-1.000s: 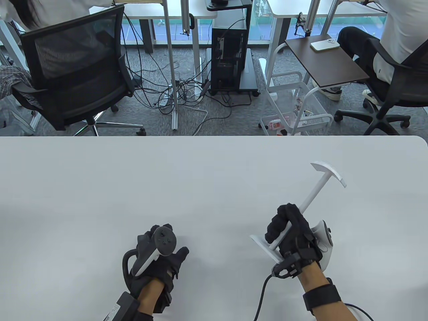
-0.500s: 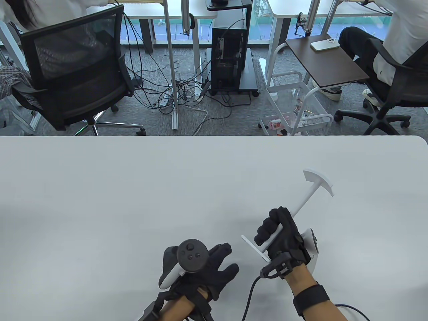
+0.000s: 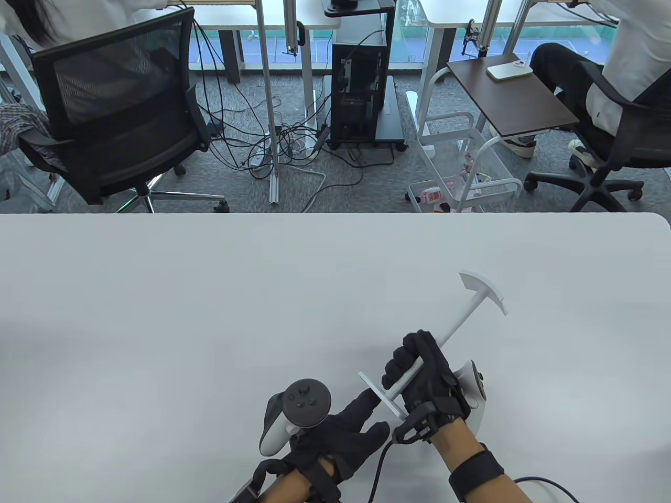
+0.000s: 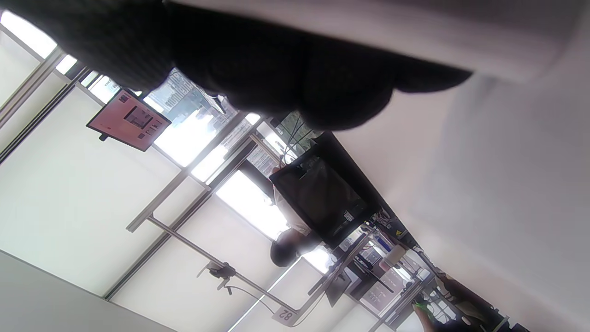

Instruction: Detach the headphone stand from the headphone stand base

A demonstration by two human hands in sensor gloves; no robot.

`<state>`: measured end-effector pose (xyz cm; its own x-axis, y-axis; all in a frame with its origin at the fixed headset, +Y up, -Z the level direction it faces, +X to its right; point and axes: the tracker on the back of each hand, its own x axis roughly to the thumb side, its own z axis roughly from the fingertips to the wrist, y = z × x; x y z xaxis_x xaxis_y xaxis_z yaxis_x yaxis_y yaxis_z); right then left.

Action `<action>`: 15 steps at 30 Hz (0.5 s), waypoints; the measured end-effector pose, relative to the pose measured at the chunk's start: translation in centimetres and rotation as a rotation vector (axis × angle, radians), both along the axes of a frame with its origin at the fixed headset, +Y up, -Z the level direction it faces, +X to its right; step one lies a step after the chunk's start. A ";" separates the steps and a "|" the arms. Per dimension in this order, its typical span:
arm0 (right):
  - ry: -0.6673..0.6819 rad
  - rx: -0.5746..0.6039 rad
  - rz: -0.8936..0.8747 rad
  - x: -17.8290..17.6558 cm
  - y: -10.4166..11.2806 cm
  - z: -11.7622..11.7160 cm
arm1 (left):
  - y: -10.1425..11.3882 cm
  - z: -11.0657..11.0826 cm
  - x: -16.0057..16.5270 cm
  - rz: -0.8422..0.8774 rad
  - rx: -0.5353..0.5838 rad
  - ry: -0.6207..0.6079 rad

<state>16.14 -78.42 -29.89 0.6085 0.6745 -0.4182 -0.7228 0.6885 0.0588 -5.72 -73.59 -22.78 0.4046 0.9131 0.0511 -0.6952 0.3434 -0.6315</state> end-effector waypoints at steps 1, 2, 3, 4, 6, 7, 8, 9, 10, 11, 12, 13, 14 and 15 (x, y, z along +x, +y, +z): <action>0.009 -0.001 0.006 -0.1 0.0 0.1 | 0.0 -0.1 -0.2 0.008 -0.002 0.014; 0.018 -0.003 0.007 -0.3 0.0 0.1 | 0.0 -0.1 -0.5 0.018 -0.003 0.026; 0.024 -0.005 0.001 -0.5 0.0 0.2 | 0.1 -0.3 -0.8 0.030 -0.001 0.053; 0.032 -0.006 -0.004 -0.7 0.0 0.3 | 0.1 -0.5 -1.2 0.038 -0.001 0.081; 0.055 -0.011 0.003 -1.1 -0.1 0.6 | 0.1 -0.7 -1.7 0.051 -0.010 0.107; 0.075 -0.016 0.004 -1.4 -0.1 0.7 | 0.0 -0.8 -2.0 0.061 -0.016 0.122; 0.083 -0.018 0.001 -1.6 -0.2 0.7 | -0.1 -0.8 -2.1 0.064 -0.019 0.133; 0.094 -0.024 -0.002 -1.9 -0.3 0.8 | -0.2 -0.8 -2.2 0.066 -0.025 0.141; 0.103 -0.029 -0.001 -2.1 -0.3 0.9 | -0.2 -0.8 -2.3 0.064 -0.025 0.147; 0.106 -0.032 -0.001 -2.2 -0.4 0.9 | -0.2 -0.9 -2.3 0.061 -0.023 0.154; 0.114 -0.042 0.001 -2.3 -0.5 1.0 | -0.2 -0.9 -2.4 0.058 -0.022 0.160; 0.126 -0.057 0.001 -2.4 -0.7 1.1 | -0.2 -0.9 -2.4 0.057 -0.020 0.162; 0.141 -0.080 0.003 -2.4 -0.9 1.1 | -0.1 -0.8 -2.5 0.058 -0.019 0.170; 0.148 -0.089 0.009 -2.4 -1.0 1.1 | -0.1 -0.8 -2.5 0.057 -0.017 0.177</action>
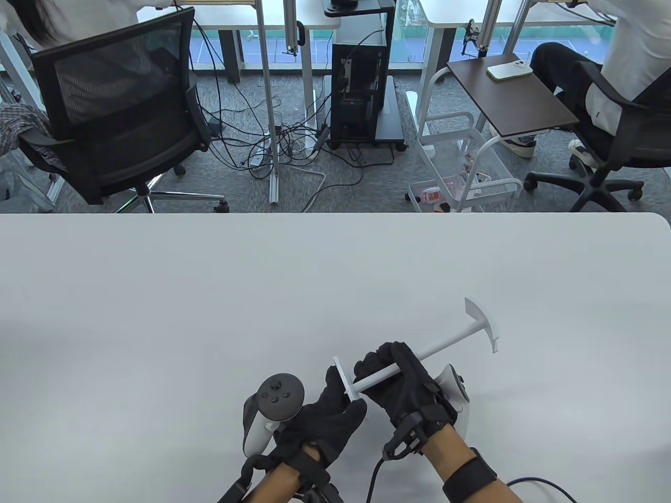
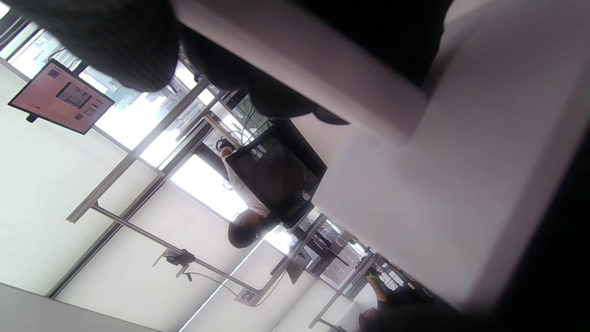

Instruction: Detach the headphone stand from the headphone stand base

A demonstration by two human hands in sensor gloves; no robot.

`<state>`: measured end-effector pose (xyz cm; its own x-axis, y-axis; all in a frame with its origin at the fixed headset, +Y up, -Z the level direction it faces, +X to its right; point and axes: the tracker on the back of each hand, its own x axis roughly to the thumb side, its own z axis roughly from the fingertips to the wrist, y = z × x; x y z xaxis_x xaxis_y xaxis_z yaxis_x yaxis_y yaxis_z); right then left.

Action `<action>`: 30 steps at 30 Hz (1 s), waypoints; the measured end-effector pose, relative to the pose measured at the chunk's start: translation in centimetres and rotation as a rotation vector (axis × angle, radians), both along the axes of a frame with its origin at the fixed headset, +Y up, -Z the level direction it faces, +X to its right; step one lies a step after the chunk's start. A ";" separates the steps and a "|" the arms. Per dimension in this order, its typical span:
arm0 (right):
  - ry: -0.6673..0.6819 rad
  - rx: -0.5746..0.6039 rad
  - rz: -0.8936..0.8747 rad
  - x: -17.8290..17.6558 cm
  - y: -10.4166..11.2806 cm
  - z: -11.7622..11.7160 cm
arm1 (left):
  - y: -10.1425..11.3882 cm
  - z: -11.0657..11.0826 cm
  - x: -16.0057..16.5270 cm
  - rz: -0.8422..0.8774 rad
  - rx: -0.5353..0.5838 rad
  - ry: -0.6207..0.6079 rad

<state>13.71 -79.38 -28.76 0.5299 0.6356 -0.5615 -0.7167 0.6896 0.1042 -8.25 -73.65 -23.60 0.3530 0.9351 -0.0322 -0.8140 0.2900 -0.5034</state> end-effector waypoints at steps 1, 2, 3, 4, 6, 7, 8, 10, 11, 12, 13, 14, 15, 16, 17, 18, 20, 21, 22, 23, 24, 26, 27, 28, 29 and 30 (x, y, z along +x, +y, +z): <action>0.031 -0.014 0.017 -0.2 -0.2 0.1 | 0.1 0.0 -0.1 -0.007 0.006 0.012; 0.042 -0.014 0.014 -0.3 -0.3 0.2 | 0.1 -0.1 -0.1 -0.020 0.013 0.021; 0.068 -0.019 0.026 -0.6 -0.4 0.3 | 0.1 -0.1 -0.2 -0.036 0.021 0.028; 0.084 -0.017 0.034 -0.7 -0.5 0.4 | 0.1 -0.1 -0.3 -0.045 0.023 0.037; 0.146 0.025 0.082 -1.3 -0.7 0.5 | 0.0 0.0 -0.6 -0.069 0.018 0.085; 0.171 0.036 0.089 -1.5 -0.7 0.6 | 0.0 0.0 -0.7 -0.075 0.014 0.102; 0.189 0.040 0.084 -1.7 -0.7 0.6 | 0.0 0.0 -0.9 -0.076 0.013 0.114; 0.211 0.043 0.056 -2.0 -0.5 0.7 | 0.0 -0.1 -1.1 -0.077 0.010 0.135; 0.219 0.047 0.052 -2.1 -0.5 0.7 | 0.0 -0.1 -1.2 -0.080 0.013 0.141; 0.227 0.057 0.051 -2.2 -0.5 0.8 | 0.0 -0.1 -1.3 -0.089 0.016 0.148; 0.227 0.060 0.048 -2.3 -0.5 0.8 | 0.0 -0.1 -1.3 -0.096 0.020 0.156; 0.226 0.058 0.040 -2.4 -0.5 0.9 | 0.0 -0.1 -1.4 -0.098 0.023 0.161; 0.221 0.058 0.024 -2.6 -0.5 0.9 | 0.0 -0.1 -1.4 -0.096 0.024 0.164; 0.214 0.066 0.018 -2.6 -0.4 1.0 | 0.1 -0.2 -1.4 -0.092 0.025 0.166; 0.205 0.080 0.018 -2.7 -0.3 1.1 | 0.2 -0.2 -1.5 -0.091 0.029 0.168; 0.202 0.084 0.015 -2.8 -0.2 1.1 | 0.2 -0.1 -1.6 -0.089 0.035 0.172; 0.190 0.092 -0.013 -3.0 -0.1 1.3 | 0.4 0.0 -1.8 -0.079 0.039 0.194; 0.182 0.094 -0.031 -3.1 0.1 1.4 | 0.5 0.0 -1.9 -0.071 0.040 0.201; 0.182 0.100 -0.038 -3.2 0.2 1.4 | 0.5 0.0 -1.9 -0.066 0.042 0.211; 0.179 0.105 -0.042 -3.2 0.3 1.4 | 0.6 0.0 -2.0 -0.064 0.046 0.221; 0.173 0.110 -0.042 -3.2 0.5 1.4 | 0.6 0.0 -2.1 -0.062 0.049 0.223; 0.161 0.122 -0.045 -2.8 0.6 1.3 | 0.7 0.0 -2.5 -0.053 0.051 0.248; 0.154 0.127 -0.052 -2.6 0.7 1.2 | 0.6 -0.1 -2.7 -0.047 0.050 0.263; 0.139 0.133 -0.065 -2.2 0.8 1.1 | 0.5 -0.2 -3.1 -0.043 0.040 0.282; 0.118 0.128 -0.071 -1.7 0.9 1.0 | 0.4 -0.3 -3.4 -0.028 0.031 0.297; 0.111 0.130 -0.067 -1.3 1.1 0.8 | 0.3 -0.4 -3.6 -0.018 0.022 0.308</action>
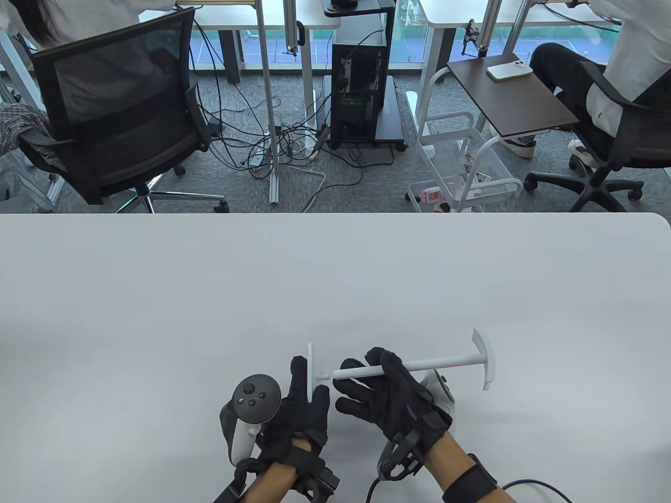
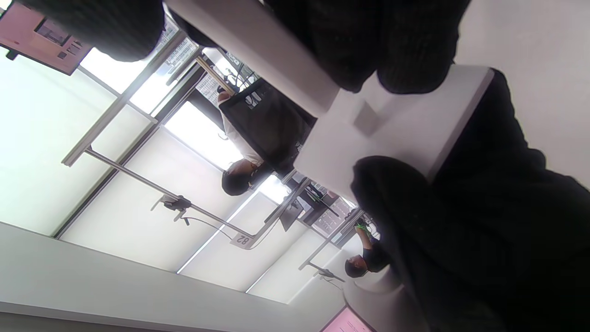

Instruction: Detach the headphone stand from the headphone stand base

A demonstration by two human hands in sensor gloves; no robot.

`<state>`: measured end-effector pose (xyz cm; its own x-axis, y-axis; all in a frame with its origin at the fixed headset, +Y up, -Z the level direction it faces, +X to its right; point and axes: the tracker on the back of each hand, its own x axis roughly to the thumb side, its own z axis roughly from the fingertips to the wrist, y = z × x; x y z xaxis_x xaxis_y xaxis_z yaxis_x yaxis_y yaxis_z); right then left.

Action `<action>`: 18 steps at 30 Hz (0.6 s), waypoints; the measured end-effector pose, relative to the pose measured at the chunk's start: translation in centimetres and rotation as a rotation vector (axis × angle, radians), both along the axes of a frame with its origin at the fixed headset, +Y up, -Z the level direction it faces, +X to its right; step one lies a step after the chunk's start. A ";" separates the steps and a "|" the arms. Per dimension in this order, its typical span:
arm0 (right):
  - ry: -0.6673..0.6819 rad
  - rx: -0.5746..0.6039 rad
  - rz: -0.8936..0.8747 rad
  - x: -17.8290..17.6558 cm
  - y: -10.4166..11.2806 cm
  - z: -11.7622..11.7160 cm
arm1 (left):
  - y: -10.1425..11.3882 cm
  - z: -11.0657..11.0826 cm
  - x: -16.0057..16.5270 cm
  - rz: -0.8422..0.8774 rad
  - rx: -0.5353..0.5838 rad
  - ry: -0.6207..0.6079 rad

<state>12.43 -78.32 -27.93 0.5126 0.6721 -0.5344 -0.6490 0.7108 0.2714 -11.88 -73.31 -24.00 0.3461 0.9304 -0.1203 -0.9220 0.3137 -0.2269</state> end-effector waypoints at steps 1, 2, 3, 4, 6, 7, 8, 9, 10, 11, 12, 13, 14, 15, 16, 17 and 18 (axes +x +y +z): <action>-0.013 0.018 0.012 0.6 0.2 -0.2 | -0.1 -0.2 -0.4 0.010 -0.012 0.014; -0.023 0.027 0.026 1.1 0.3 -0.3 | -0.2 -0.3 -0.7 0.016 -0.015 0.026; -0.032 0.036 0.060 1.7 0.5 -0.4 | -0.3 -0.4 -1.0 0.019 -0.016 0.040; -0.054 0.049 0.097 2.5 0.6 -0.7 | -0.3 -0.5 -1.4 0.021 -0.014 0.051; -0.080 0.062 0.135 3.5 0.8 -1.1 | -0.3 -0.6 -1.9 0.036 -0.015 0.070; -0.119 0.049 0.181 4.5 0.9 -1.3 | -0.3 -0.7 -2.3 0.047 -0.014 0.083; -0.143 0.046 0.201 5.2 1.0 -1.5 | -0.3 -0.8 -2.7 0.056 -0.012 0.093; -0.159 0.051 0.216 5.7 1.1 -1.7 | -0.3 -0.9 -2.9 0.060 -0.011 0.101; -0.177 0.050 0.259 6.5 1.3 -1.8 | -0.3 -0.9 -3.2 0.055 -0.008 0.111; -0.198 0.053 0.305 7.1 1.4 -2.0 | -0.3 -1.0 -3.4 0.055 -0.007 0.121; -0.227 0.067 0.356 7.9 1.6 -2.2 | -0.4 -1.0 -3.7 0.063 -0.011 0.127; -0.243 0.073 0.394 8.6 1.7 -2.5 | -0.4 -1.1 -3.8 0.071 -0.016 0.129; -0.256 0.070 0.448 9.5 1.9 -2.7 | -0.5 -1.1 -3.9 0.081 -0.020 0.132; -0.263 0.069 0.478 9.9 2.0 -2.8 | -0.5 -1.2 -4.1 0.088 -0.022 0.134; -0.274 0.065 0.531 10.7 2.1 -2.9 | -0.6 -1.3 -4.2 0.089 -0.020 0.135; -0.284 0.058 0.576 11.4 2.2 -3.0 | -0.6 -1.3 -4.3 0.087 -0.018 0.138; -0.295 0.052 0.619 11.9 2.3 -3.1 | -0.6 -1.3 -4.4 0.085 -0.017 0.143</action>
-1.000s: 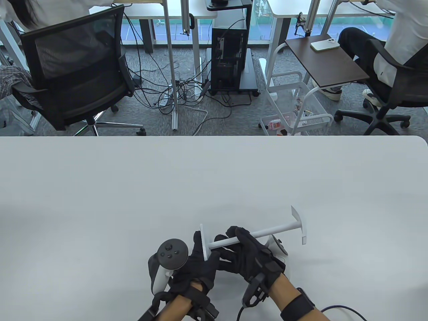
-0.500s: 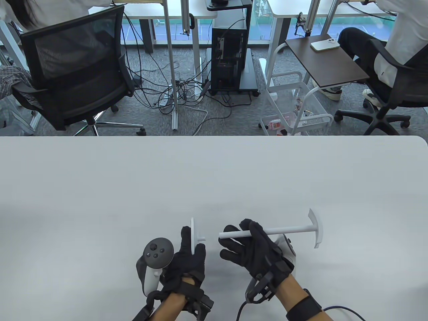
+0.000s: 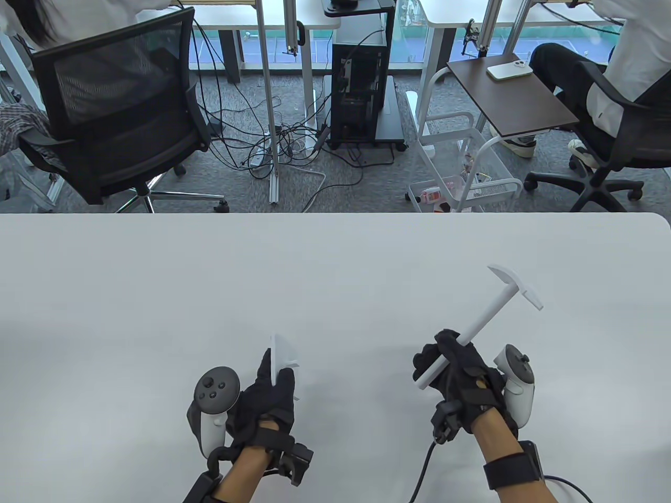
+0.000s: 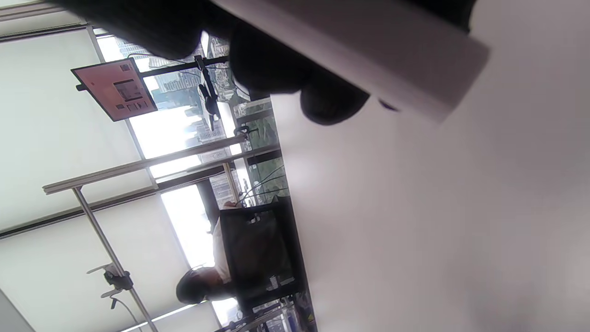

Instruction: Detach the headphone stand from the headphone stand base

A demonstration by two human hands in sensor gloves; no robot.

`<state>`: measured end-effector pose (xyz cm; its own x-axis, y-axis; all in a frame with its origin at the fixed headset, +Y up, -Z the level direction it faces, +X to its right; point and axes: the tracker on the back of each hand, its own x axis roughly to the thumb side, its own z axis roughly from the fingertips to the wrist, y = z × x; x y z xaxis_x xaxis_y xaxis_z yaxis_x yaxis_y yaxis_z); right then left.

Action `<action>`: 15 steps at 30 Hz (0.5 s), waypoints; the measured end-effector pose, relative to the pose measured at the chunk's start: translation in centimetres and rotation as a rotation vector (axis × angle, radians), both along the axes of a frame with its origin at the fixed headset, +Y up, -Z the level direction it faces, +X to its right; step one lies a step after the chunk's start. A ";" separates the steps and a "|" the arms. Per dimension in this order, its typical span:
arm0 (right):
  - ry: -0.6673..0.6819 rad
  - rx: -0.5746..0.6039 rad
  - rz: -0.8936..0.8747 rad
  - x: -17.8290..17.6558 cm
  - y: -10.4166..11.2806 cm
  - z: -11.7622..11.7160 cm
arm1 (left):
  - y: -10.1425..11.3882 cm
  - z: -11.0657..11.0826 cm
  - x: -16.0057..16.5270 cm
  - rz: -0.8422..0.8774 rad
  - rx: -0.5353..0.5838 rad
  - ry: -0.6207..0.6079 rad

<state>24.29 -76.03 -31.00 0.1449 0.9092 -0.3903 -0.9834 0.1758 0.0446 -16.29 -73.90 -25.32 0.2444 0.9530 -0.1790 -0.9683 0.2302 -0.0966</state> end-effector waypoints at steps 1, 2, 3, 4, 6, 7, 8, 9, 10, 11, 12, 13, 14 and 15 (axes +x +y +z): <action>-0.018 -0.008 0.063 0.6 0.1 -0.1 | 0.0 0.0 -0.1 -0.001 0.001 0.002; -0.050 -0.007 0.157 1.4 0.3 -0.1 | 0.0 -0.1 -0.2 0.000 0.001 0.005; -0.074 -0.002 0.227 1.9 0.5 -0.2 | 0.0 -0.1 -0.2 0.001 0.001 0.006; -0.088 0.005 0.311 2.4 0.7 -0.3 | 0.0 -0.2 -0.3 0.001 0.001 0.007; -0.105 -0.005 0.463 3.1 1.1 -0.3 | 0.0 -0.2 -0.5 -0.004 0.004 0.011; -0.118 -0.010 0.536 3.5 1.3 -0.3 | 0.0 -0.2 -0.6 -0.006 0.004 0.015; -0.133 -0.026 0.615 3.8 1.3 -0.3 | -0.1 -0.2 -0.6 -0.005 0.001 0.019; -0.140 -0.043 0.671 4.0 1.3 -0.4 | -0.1 -0.2 -0.7 -0.001 -0.001 0.020; -0.146 -0.052 0.708 4.2 1.3 -0.4 | -0.1 -0.2 -0.8 0.003 -0.002 0.022; -0.159 -0.072 0.776 4.5 1.3 -0.4 | -0.1 -0.3 -0.8 0.006 -0.003 0.025; -0.180 -0.078 0.830 4.8 1.5 -0.4 | -0.1 -0.3 -0.9 0.008 -0.002 0.028; -0.190 -0.074 0.863 5.0 1.5 -0.5 | -0.1 -0.3 -0.9 0.008 -0.002 0.028; -0.197 -0.079 0.911 5.3 1.5 -0.5 | -0.1 -0.3 -1.0 0.006 0.000 0.031; -0.203 -0.089 0.950 5.7 1.5 -0.6 | -0.1 -0.3 -1.0 0.005 0.001 0.036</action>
